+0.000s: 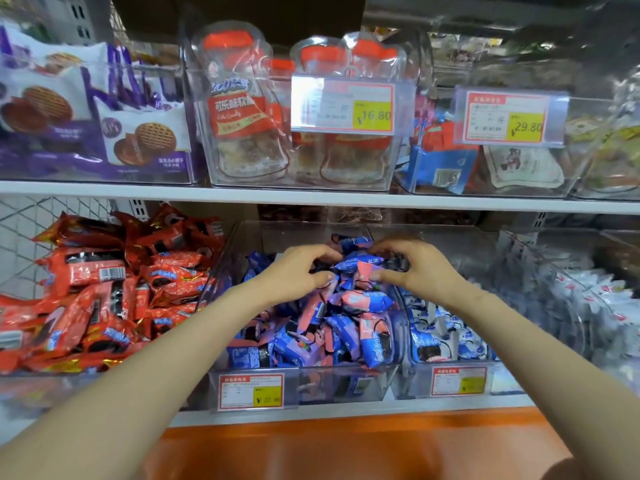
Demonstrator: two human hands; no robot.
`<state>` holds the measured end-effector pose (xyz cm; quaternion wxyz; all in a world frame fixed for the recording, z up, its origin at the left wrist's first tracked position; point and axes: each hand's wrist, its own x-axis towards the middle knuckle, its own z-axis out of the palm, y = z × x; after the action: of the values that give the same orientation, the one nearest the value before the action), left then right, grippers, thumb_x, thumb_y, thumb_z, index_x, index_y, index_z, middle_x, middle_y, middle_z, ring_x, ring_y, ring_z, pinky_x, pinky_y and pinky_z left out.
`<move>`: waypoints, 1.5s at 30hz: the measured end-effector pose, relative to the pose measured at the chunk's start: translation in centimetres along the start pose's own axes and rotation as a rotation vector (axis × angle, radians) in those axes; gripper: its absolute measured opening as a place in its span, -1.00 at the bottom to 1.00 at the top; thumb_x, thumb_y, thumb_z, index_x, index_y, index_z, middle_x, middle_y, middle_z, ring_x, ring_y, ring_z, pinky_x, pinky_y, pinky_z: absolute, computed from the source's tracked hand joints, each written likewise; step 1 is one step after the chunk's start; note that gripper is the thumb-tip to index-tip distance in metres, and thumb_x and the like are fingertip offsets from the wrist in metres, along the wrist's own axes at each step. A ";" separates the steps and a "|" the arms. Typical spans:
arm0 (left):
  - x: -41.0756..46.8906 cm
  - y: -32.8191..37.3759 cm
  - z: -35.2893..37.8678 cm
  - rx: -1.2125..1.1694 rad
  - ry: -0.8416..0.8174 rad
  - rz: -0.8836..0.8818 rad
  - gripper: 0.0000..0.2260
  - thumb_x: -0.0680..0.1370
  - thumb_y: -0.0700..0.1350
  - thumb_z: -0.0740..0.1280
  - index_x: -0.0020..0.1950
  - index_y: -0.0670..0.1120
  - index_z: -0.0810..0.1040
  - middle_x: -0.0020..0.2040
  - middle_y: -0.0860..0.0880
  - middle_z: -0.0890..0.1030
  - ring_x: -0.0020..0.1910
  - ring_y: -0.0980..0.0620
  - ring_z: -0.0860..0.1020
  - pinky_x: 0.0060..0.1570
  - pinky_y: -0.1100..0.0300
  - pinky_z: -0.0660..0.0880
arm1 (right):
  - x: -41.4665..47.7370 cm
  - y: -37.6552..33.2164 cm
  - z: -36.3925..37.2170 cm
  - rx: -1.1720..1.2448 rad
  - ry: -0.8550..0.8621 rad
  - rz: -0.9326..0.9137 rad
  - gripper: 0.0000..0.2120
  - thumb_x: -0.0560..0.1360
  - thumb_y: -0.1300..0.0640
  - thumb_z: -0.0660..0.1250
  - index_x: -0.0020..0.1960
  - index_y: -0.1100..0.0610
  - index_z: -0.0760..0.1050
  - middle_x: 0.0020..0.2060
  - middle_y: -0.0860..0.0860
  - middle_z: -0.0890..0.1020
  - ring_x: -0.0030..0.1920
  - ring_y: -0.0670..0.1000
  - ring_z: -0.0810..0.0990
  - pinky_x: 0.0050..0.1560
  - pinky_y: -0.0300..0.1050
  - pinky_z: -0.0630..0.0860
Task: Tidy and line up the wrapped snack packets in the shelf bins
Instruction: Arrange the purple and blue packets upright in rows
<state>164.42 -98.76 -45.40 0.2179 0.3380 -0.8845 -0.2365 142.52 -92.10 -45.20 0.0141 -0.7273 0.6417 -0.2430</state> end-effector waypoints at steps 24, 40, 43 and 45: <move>-7.2 -6.7 -7.0 0.276 0.364 -0.277 -0.76 0.54 -0.09 0.32 0.20 -0.05 0.53 0.25 -0.10 0.50 0.27 -0.09 0.40 0.17 0.15 0.32 | 9.1 -12.7 7.7 -0.307 -0.272 -0.004 -0.60 0.55 -0.07 0.24 0.29 0.12 0.46 0.25 0.13 0.52 0.23 0.13 0.48 0.08 -0.14 0.37; -7.4 -6.6 -7.9 0.073 0.403 -0.234 -0.66 0.50 -0.10 0.38 0.25 -0.14 0.49 0.21 -0.10 0.55 0.20 -0.06 0.49 0.18 0.15 0.41 | 11.0 -13.4 5.4 -0.228 -0.235 0.128 -0.67 0.36 0.02 0.49 0.03 0.19 0.62 0.01 0.10 0.65 0.05 0.09 0.58 -0.05 -0.10 0.44; -7.4 -5.8 -7.6 -0.084 0.333 -0.291 -0.42 0.42 0.01 0.46 0.35 -0.17 0.39 0.26 -0.05 0.50 0.23 -0.02 0.47 0.08 0.31 0.35 | 8.8 -13.7 2.9 0.043 -0.228 0.110 -0.80 0.33 0.16 0.52 -0.07 0.17 0.60 -0.20 0.04 0.60 -0.11 -0.01 0.53 -0.15 -0.15 0.39; -7.1 -5.4 -7.4 -0.311 0.258 -0.296 -0.46 0.36 -0.01 0.51 0.25 -0.16 0.44 0.15 -0.04 0.56 0.10 0.02 0.54 0.07 0.26 0.43 | 7.2 -14.1 2.0 0.245 -0.235 0.085 -0.87 0.32 0.25 0.51 -0.18 0.16 0.59 -0.36 0.03 0.57 -0.29 -0.08 0.48 -0.29 -0.23 0.35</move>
<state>175.97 -99.35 -44.18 0.3415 0.4538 -0.7430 -0.3541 156.72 -97.01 -39.85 0.1880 -0.7156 0.6315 -0.2320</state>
